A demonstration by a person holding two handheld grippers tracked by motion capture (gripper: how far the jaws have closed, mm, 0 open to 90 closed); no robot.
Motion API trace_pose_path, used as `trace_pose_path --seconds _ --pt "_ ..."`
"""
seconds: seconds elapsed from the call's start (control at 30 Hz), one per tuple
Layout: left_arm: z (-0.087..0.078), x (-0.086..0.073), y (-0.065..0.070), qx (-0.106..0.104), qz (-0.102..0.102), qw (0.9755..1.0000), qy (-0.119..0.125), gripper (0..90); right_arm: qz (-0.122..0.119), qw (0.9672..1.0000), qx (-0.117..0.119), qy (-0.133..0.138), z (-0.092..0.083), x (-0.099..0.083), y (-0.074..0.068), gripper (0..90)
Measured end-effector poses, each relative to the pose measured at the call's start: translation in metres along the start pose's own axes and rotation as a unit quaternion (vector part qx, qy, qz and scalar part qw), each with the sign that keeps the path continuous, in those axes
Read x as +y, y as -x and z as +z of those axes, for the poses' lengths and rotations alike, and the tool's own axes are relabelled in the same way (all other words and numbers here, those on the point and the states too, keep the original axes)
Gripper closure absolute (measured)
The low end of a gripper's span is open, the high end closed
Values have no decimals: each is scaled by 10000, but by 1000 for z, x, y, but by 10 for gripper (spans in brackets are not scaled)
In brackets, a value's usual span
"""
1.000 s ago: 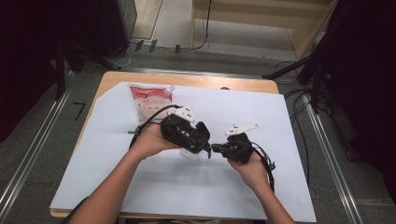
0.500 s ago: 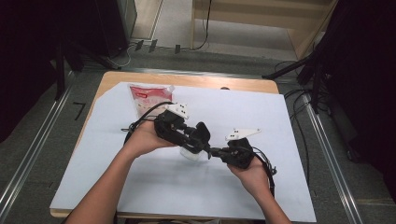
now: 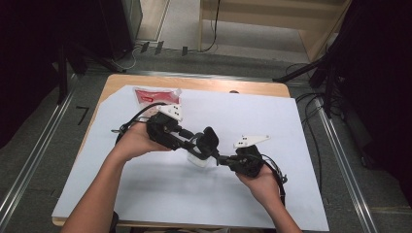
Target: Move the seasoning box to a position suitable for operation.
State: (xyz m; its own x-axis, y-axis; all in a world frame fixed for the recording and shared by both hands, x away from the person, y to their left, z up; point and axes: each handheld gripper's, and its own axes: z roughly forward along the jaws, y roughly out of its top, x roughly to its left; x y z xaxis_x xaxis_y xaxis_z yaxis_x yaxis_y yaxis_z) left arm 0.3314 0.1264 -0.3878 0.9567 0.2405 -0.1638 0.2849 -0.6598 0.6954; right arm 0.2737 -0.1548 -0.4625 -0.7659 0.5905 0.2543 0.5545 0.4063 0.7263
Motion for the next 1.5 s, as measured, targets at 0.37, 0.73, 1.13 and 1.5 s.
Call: trace_pose_path --seconds 0.37,0.73,1.13,1.5 --pt "24 -2 -10 -282 -198 9994 -27 900 7 10000 1 -8 2 -1 1 900" --pt "31 6 -5 -256 -174 9995 58 900 31 10000 5 22 2 -2 1 900" --pt "46 19 9 -310 -17 9995 10 900 20 10000 7 46 2 -2 1 900" --pt "55 22 10 -405 -104 9991 9 895 40 10000 21 61 2 -2 1 900"
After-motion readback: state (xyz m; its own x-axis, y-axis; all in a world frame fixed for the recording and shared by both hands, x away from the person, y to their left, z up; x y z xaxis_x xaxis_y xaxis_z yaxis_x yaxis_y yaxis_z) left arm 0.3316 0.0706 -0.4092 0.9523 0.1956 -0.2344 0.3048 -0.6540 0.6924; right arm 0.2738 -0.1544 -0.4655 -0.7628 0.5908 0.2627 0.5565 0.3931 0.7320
